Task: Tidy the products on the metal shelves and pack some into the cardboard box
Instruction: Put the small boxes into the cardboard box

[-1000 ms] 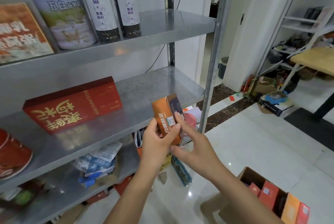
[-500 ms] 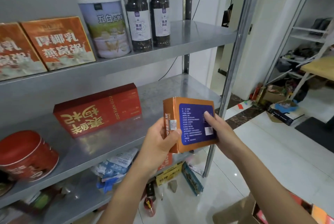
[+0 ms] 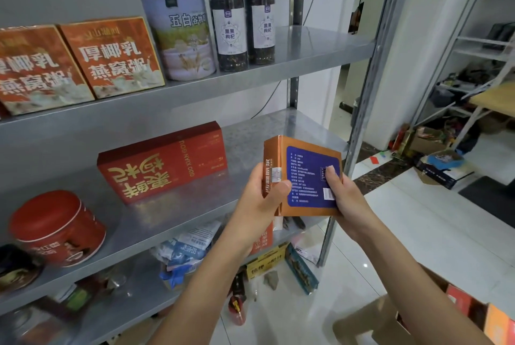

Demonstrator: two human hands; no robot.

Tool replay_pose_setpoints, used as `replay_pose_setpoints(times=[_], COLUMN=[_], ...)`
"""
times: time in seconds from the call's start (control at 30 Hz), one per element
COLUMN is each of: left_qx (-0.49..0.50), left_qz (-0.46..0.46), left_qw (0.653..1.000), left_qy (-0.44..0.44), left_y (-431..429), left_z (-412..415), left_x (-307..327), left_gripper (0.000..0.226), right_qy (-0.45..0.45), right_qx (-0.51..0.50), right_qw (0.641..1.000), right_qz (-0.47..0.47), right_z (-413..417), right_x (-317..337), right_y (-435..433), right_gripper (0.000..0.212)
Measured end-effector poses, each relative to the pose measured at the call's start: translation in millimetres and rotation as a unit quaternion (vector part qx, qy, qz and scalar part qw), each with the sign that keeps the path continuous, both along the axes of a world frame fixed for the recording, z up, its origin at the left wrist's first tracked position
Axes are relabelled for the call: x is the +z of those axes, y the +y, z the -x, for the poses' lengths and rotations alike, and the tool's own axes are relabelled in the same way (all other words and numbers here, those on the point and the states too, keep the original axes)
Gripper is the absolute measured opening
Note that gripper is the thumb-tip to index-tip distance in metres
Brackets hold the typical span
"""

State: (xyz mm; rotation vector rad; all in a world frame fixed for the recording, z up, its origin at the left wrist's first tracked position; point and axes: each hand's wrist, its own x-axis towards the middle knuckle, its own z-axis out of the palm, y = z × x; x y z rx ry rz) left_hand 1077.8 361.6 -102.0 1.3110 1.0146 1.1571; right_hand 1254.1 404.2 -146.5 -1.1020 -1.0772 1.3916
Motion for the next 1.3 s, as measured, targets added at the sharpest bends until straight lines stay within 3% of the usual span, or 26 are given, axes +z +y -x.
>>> replay_pose_setpoints(times=[0.1, 0.27, 0.43, 0.5, 0.57, 0.6, 0.67, 0.7, 0.8, 0.87, 0.93, 1.0, 1.13, 1.2, 1.3], left_qx=[0.062, 0.074, 0.044, 0.040, 0.086, 0.127, 0.192, 0.191, 0.091, 0.014, -0.039, -0.047, -0.055, -0.053, -0.027], left_qz=[-0.010, 0.006, 0.029, 0.049, 0.036, 0.008, -0.063, -0.101, -0.162, -0.124, -0.068, -0.052, -0.040, -0.050, -0.049], left_qw=[0.998, 0.997, 0.997, 0.996, 0.996, 0.990, 0.958, 0.948, 0.954, 0.967, 0.980, 0.983, 0.973, 0.977, 0.987], left_qy=[0.004, -0.029, -0.060, -0.056, -0.002, 0.066, 0.205, 0.233, 0.236, 0.222, 0.180, 0.170, 0.218, 0.201, 0.148], left_y=[1.8, 5.4, 5.0, 6.8, 13.0, 17.2, 18.5, 15.6, 7.2, 3.2, 4.2, 9.3, 14.5, 15.9, 18.5], left_z=[-8.3, -9.2, -15.7, -20.1, -24.9, -26.9, -32.9, -38.2, -62.7, -77.1, -83.9, -85.7, -100.3, -114.2, -129.7], left_x=[-5.2, -7.9, -11.9, -13.4, -17.1, -20.6, -25.7, -25.6, -28.5, -24.7, -16.2, -12.9, -20.0, -25.6, -26.6], left_gripper=[0.040, 0.012, 0.014, 0.019, 0.023, 0.029, 0.050, 0.054, 0.052, 0.059, 0.072, 0.085, 0.105, 0.096, 0.055], right_qy=[-0.029, 0.069, 0.096, 0.102, 0.088, 0.059, 0.014, 0.016, 0.004, -0.040, -0.020, 0.023, 0.008, 0.003, -0.033], right_qx=[-0.042, 0.010, 0.037, 0.015, -0.027, -0.060, -0.144, -0.182, -0.245, -0.236, -0.189, -0.144, -0.131, -0.122, -0.114], right_qw=[0.999, 0.997, 0.993, 0.994, 0.996, 0.996, 0.989, 0.982, 0.966, 0.965, 0.977, 0.988, 0.990, 0.991, 0.991], right_qz=[-0.016, 0.038, 0.059, 0.038, 0.016, 0.004, -0.024, -0.038, -0.077, -0.107, -0.099, -0.058, -0.043, -0.049, -0.056], right_z=[0.2, -24.2, -41.8, -44.5, -43.7, -42.7, -41.1, -39.7, -34.8, -34.8, -38.9, -47.1, -65.7, -73.3, -85.5], right_x=[2.6, 8.3, 14.1, 17.4, 22.4, 23.8, 23.9, 24.3, 25.5, 26.1, 26.1, 27.7, 24.3, 22.4, 21.6], right_y=[-1.6, -11.1, -21.3, -25.5, -30.6, -32.5, -34.2, -35.3, -40.7, -43.9, -45.9, -47.6, -53.3, -57.8, -64.8], right_gripper=[0.045, 0.071, 0.069, 0.053, 0.042, 0.043, 0.042, 0.039, 0.031, 0.032, 0.032, 0.032, 0.038, 0.043, 0.033])
